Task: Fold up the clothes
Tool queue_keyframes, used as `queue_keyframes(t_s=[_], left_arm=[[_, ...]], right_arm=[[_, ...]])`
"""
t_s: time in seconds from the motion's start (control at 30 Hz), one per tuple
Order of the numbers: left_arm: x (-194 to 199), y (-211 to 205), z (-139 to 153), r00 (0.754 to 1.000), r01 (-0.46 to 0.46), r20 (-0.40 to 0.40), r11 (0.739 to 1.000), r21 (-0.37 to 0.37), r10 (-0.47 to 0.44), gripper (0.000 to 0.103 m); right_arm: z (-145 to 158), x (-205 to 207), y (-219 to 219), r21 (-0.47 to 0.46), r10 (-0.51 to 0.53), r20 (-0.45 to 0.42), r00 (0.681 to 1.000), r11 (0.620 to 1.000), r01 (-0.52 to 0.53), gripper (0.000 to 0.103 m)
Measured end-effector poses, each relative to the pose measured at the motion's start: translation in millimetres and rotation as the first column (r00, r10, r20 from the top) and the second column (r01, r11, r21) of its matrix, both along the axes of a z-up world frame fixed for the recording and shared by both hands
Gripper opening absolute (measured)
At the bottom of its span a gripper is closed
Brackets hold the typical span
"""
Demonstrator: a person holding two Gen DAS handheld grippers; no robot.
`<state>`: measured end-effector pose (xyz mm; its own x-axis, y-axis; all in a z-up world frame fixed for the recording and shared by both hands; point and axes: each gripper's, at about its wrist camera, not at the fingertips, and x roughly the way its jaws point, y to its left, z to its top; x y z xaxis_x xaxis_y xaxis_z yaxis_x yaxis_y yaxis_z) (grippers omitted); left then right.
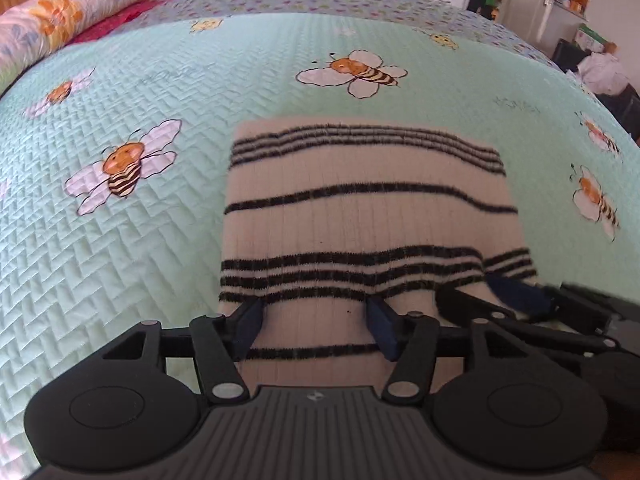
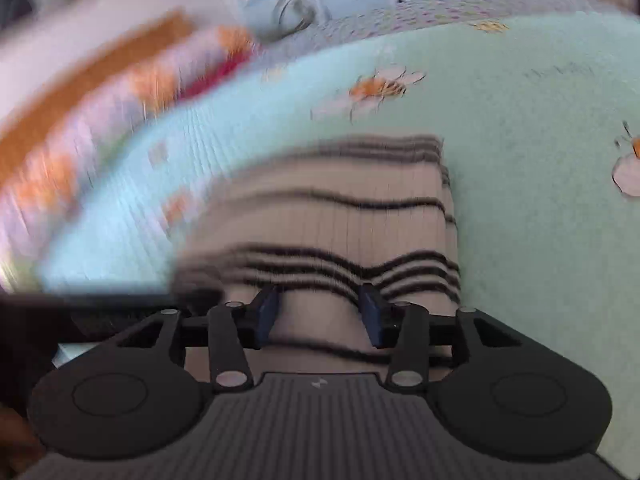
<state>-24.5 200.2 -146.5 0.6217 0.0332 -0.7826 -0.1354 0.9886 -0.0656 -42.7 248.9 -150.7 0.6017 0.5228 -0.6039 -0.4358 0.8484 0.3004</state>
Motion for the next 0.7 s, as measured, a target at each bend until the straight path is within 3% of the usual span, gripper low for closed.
queue_keyframes(t_s=[0.13, 0.23, 0.33, 0.43, 0.57, 0.67, 0.7], left_arm=[[1.8, 2.9, 3.1, 1.000, 0.009, -0.007, 1.000, -0.004, -0.009, 0.062], [-0.3, -1.1, 3.1, 1.000, 0.010, 0.005, 1.000, 0.024, -0.010, 0.062], [-3.1, -6.7, 3.4, 1.000, 0.009, 0.018, 0.998, 0.056, -0.010, 0.062], [-3.5, -11.2, 3.6, 1.000, 0.012, 0.018, 0.997, 0.082, -0.014, 0.062], [-3.9, -14.4, 4.4, 1.000, 0.018, 0.018, 0.994, 0.108, -0.020, 0.062], [-3.1, -14.6, 4.8, 1.000, 0.019, 0.015, 0.994, 0.111, -0.020, 0.062], [-3.3, -15.2, 4.7, 1.000, 0.019, 0.016, 0.993, 0.114, -0.021, 0.062]], right_arm=[[22.0, 0.8, -5.9, 0.021, -0.017, -0.050, 0.999, 1.000, 0.018, 0.042], [50.0, -22.4, -12.7, 0.062, -0.022, 0.012, 1.000, 0.998, 0.021, 0.040], [59.5, -45.9, -14.4, 0.020, -0.018, 0.061, 0.998, 1.000, 0.017, 0.040], [21.4, -40.3, -9.4, -0.078, 0.035, -0.064, 0.997, 0.996, -0.040, 0.040], [11.9, -45.1, -11.9, -0.087, 0.070, -0.020, 0.997, 0.994, -0.071, 0.040], [30.2, -45.5, -17.6, -0.042, 0.051, -0.048, 0.998, 0.998, -0.053, 0.040], [38.4, -51.6, -19.2, -0.029, 0.057, -0.014, 0.998, 0.998, -0.057, 0.040]])
